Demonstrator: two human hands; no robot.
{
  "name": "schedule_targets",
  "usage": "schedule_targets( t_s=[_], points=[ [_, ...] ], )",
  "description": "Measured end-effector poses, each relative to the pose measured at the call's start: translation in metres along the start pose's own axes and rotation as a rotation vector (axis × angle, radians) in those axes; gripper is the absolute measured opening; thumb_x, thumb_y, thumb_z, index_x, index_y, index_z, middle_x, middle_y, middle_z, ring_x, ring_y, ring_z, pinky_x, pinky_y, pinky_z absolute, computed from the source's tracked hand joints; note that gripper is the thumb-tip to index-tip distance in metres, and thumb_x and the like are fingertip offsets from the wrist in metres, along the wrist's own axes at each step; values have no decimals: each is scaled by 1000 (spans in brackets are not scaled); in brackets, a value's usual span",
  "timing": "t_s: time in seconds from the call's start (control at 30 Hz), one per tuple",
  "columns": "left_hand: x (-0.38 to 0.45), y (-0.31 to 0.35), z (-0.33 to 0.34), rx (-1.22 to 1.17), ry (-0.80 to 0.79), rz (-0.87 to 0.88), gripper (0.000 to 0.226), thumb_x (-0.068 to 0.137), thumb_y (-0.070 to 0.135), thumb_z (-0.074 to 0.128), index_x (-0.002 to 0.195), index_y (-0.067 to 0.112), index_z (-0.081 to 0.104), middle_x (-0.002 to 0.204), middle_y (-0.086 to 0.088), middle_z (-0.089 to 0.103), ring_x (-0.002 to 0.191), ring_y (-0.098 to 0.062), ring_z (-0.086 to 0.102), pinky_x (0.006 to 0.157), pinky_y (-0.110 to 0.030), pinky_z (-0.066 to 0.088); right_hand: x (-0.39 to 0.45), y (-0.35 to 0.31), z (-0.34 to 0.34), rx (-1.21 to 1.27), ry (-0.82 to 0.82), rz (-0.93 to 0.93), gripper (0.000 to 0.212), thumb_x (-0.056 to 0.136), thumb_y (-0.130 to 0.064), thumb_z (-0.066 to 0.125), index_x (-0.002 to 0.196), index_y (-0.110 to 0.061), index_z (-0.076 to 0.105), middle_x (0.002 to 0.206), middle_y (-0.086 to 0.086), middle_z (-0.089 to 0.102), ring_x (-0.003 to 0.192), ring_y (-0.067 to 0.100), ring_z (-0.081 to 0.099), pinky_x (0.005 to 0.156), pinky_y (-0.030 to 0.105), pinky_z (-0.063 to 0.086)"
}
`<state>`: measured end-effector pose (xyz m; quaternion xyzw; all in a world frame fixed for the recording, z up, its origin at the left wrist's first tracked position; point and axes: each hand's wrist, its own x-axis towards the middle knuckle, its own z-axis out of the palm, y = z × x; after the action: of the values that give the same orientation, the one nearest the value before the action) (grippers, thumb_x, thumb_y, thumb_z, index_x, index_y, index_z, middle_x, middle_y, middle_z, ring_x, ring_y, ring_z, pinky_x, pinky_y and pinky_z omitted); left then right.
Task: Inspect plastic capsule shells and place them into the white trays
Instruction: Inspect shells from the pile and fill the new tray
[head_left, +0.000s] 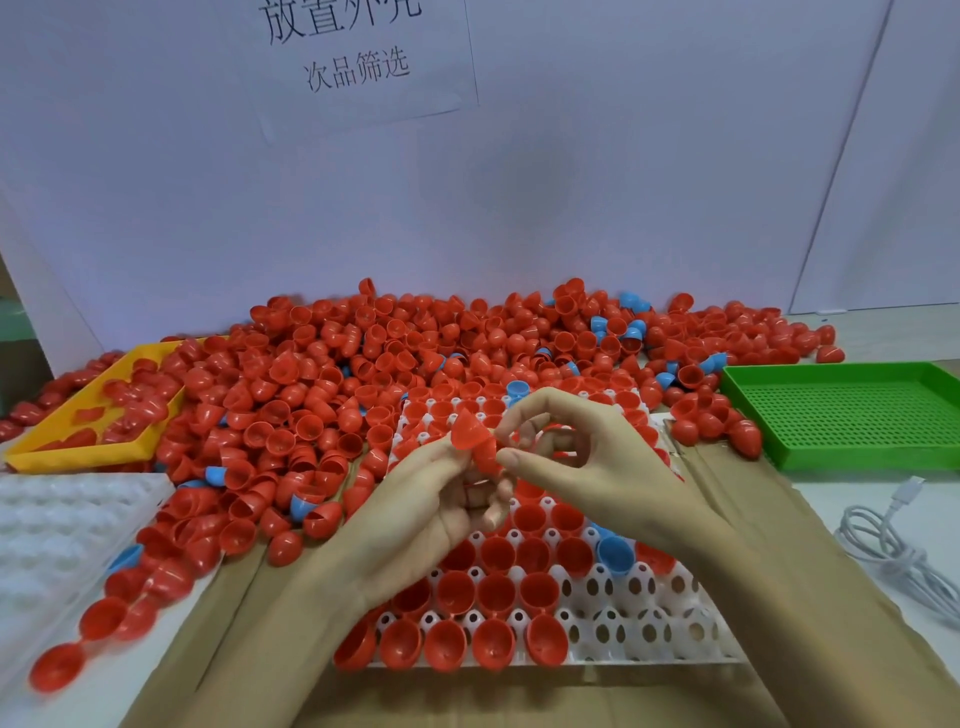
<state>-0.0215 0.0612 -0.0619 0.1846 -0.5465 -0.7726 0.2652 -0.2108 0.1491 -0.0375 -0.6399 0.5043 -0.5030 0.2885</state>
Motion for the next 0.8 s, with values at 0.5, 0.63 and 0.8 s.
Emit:
schedule_targets(
  t_s=[0.5,0.63,0.8],
  points=[
    [-7,3,9,102,29,-48,52,105,59,42,127,25,75,58,-1,53,38,-10,44,59,-27,37,-2,4,8,-37,73,-87,22,94,-19,80,115,-22,75,102,-3,71,79,25,70,69,58,57],
    [-8,1,10,214,54,-7,37,113,30,43,115,19,79,60,-12,61,35,-13,50,37,-18,36,-3,10,7,-100,45,-75,16,96,-17,77,107,-28,76,102,-5,70,79,22,70,72,54,59],
    [-10,5,4,272,35,32,27,108,29,54,114,19,78,71,-19,68,38,-15,57,38,-19,39,0,15,4,-71,53,-56,15,96,-14,77,106,-25,78,99,-2,72,76,22,71,73,53,61]
  ],
)
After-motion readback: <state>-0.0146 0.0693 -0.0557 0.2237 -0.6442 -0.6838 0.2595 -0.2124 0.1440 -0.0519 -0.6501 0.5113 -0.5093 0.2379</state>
